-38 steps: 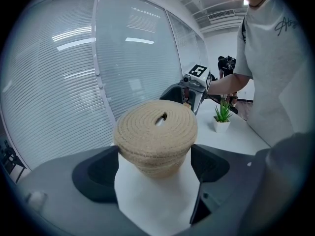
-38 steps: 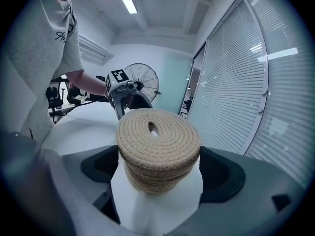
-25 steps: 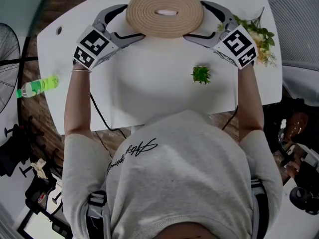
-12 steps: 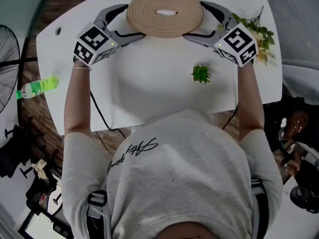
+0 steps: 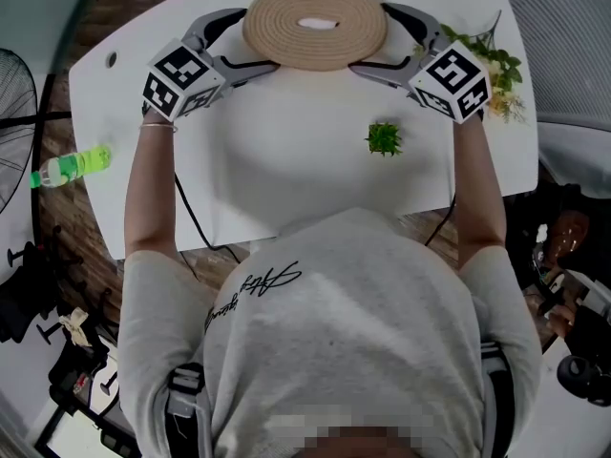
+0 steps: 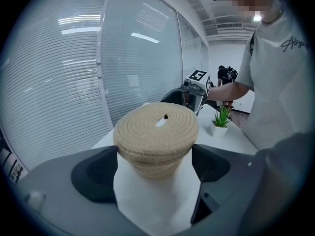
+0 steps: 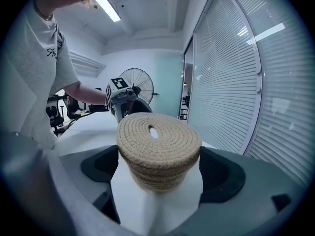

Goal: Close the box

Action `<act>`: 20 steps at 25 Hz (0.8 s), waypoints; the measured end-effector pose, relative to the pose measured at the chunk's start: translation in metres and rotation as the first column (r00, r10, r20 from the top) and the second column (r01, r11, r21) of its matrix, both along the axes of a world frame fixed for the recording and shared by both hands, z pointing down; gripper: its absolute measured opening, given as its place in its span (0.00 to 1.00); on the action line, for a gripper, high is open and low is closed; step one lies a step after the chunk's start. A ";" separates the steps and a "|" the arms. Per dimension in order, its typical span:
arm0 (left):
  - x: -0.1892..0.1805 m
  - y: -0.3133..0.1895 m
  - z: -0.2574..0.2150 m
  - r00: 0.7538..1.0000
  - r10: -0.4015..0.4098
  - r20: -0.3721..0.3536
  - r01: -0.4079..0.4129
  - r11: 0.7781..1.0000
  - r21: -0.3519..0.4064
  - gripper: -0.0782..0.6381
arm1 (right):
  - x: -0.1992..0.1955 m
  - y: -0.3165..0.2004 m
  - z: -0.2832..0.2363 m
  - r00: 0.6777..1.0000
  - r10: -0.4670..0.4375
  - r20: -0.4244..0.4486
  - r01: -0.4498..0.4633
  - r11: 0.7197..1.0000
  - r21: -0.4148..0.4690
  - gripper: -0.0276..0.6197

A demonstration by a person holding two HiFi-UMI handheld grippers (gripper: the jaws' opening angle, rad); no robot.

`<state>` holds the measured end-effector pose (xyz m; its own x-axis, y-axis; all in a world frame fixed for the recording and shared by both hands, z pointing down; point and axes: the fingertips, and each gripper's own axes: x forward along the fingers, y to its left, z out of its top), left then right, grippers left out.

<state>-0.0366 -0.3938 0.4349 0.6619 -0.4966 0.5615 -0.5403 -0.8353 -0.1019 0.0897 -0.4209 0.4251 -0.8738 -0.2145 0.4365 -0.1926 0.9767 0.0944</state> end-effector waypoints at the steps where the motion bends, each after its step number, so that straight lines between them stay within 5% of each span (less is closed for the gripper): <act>1: 0.000 0.000 0.000 1.000 -0.004 -0.002 0.004 1.000 0.006 0.75 | 0.000 0.000 0.000 1.000 0.003 -0.001 -0.003 1.000 -0.004 0.84; 20: -0.002 0.010 -0.009 0.985 -0.121 -0.124 0.130 0.989 0.068 0.76 | 0.010 0.006 0.006 0.994 0.105 0.008 -0.105 0.994 -0.018 0.85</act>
<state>-0.0383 -0.3835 0.4259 0.6515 -0.6181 0.4400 -0.6527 -0.7522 -0.0902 0.1001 -0.4146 0.4311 -0.8508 -0.2977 0.4331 -0.2951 0.9525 0.0751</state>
